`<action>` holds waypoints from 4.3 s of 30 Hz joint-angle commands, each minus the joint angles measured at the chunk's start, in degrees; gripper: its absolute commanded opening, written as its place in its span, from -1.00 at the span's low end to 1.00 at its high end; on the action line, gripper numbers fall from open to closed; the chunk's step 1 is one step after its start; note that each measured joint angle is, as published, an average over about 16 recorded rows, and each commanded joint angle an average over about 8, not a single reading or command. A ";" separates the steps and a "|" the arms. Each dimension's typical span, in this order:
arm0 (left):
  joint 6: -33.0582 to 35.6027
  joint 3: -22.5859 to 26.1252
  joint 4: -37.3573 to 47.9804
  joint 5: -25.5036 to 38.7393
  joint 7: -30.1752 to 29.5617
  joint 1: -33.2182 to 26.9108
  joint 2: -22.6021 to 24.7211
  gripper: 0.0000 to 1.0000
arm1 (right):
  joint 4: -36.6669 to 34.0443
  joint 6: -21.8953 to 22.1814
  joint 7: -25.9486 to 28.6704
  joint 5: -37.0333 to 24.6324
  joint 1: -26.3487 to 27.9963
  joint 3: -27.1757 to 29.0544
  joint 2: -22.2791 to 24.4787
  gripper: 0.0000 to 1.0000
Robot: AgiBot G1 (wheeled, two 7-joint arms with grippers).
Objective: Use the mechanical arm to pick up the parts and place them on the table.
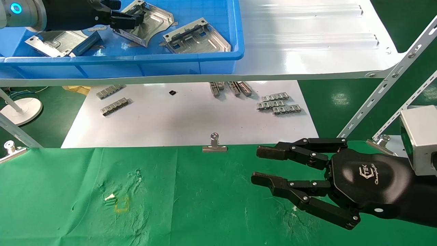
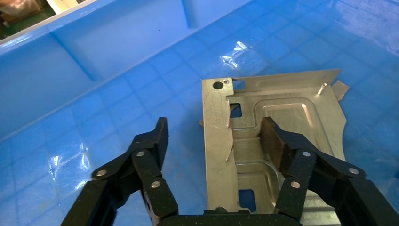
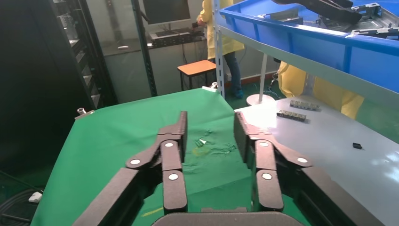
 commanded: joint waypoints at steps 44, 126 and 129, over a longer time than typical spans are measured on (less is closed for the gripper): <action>41.20 -3.93 -11.19 -9.63 22.40 -2.09 -11.66 -1.00 | 0.00 0.00 0.00 0.00 0.00 0.00 0.00 1.00; 41.54 30.84 -19.30 -35.57 14.93 17.00 -21.89 1.00 | -0.01 0.02 0.00 0.01 -0.01 0.00 0.01 1.00; 41.56 30.65 -19.37 -36.57 14.89 17.59 -22.24 1.00 | -0.01 0.02 0.00 0.01 -0.02 0.00 0.01 1.00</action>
